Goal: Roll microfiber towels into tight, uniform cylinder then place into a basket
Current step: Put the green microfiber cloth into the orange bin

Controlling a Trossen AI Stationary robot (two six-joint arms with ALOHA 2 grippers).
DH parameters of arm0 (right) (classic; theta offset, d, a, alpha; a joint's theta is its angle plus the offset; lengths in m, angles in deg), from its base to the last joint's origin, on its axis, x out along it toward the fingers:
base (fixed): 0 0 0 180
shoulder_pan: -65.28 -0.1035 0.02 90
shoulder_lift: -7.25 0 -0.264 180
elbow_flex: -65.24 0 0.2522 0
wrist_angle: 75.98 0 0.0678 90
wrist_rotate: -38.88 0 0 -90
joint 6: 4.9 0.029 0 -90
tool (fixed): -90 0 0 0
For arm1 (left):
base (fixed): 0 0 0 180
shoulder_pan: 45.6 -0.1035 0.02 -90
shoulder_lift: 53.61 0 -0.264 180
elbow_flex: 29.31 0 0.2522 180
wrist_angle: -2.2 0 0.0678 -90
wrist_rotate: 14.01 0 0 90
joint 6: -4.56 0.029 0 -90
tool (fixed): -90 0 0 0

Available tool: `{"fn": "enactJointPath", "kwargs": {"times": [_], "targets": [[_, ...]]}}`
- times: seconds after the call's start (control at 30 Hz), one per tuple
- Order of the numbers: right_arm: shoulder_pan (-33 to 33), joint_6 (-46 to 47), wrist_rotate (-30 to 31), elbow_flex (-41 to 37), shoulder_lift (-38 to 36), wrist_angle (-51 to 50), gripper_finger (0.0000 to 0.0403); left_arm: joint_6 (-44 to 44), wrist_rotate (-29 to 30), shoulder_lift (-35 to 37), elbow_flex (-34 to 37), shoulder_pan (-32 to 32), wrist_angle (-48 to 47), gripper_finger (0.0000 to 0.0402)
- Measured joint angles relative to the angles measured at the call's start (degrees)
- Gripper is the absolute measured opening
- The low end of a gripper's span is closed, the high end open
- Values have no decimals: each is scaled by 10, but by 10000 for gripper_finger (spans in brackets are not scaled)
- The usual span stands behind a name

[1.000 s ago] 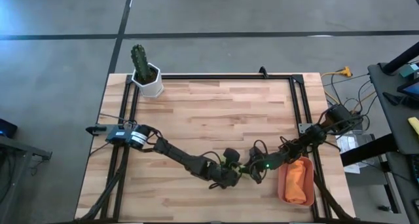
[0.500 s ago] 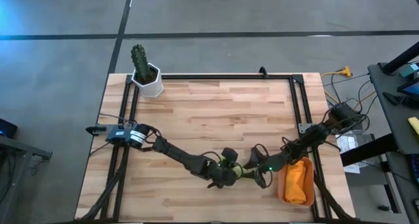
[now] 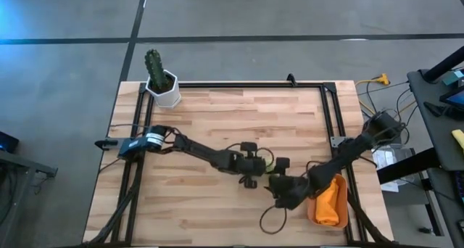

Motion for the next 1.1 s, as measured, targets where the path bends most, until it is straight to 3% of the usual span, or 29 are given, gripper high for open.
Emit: {"fn": "enactJointPath", "kwargs": {"times": [0.37,0.5,0.67,1.1], "targets": [[-6,-28,126,120,164,-153,253,-33,-78,5,0,-4,26,12],[-7,-31,128,141,199,-179,255,-33,-106,12,3,-1,29,12],[-6,40,129,171,216,-270,240,-26,-106,28,10,13,38,12],[-8,51,99,182,205,-282,219,-2,-93,35,11,55,62,12]]}}
